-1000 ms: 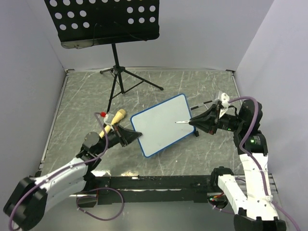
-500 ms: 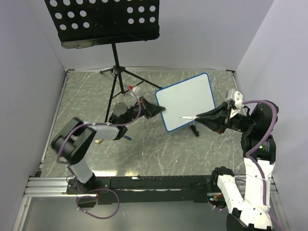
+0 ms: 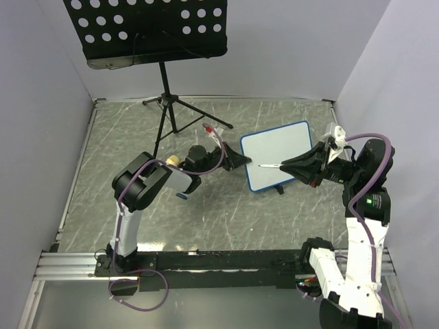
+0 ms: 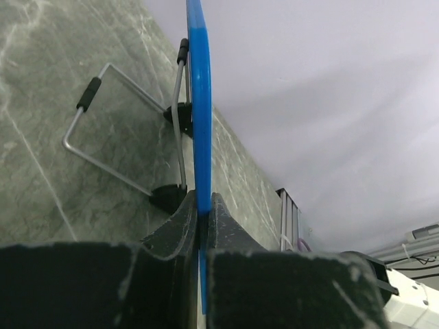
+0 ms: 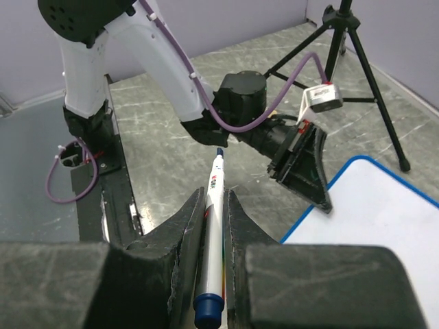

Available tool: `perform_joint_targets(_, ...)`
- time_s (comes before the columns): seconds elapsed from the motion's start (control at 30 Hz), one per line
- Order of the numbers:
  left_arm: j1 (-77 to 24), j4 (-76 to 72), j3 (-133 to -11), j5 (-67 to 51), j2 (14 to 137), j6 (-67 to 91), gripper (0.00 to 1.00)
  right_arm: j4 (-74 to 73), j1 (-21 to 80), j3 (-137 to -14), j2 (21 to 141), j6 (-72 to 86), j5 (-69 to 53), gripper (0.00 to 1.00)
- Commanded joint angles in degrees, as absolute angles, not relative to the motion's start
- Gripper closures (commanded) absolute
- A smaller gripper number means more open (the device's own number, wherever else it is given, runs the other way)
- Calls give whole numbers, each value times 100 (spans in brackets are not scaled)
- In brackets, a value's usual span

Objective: Write a sentence on the whiteboard
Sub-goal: Put down the whiteboard on the whiteboard stand.

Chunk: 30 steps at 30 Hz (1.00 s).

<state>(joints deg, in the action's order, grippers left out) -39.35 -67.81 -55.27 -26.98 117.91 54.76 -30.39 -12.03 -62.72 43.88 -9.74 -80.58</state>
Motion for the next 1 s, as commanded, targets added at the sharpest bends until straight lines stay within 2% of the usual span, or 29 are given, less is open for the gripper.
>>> perform_joint_targets(0.0,-3981,-8535,-6090,-2540,11882,5335,99,-2725,-1274,-6214,4509,-853,-8279,100)
perform_joint_targets(0.37,-4174,-8148,-6583,-2399,12436,4904,99,-2488,-1345,-6074,4623,-703,-8323,100)
perform_joint_targets(0.63,-4421,-8297,-6144,-2022,12542,4782,98,-2206,-1371,-5915,4632,-510,-8402,100)
perform_joint_targets(0.73,-4509,-8209,-6100,-1820,12560,4799,89,-2180,-1380,-5897,4597,-475,-8420,100)
perform_joint_targets(0.8,-4544,-8087,-6082,-1662,12568,4843,75,-2197,-1380,-5889,4588,-492,-8420,100)
perform_joint_targets(0.97,-4588,-7954,-6091,-1477,12603,4922,57,-2145,-1397,-5854,4553,-448,-8464,100)
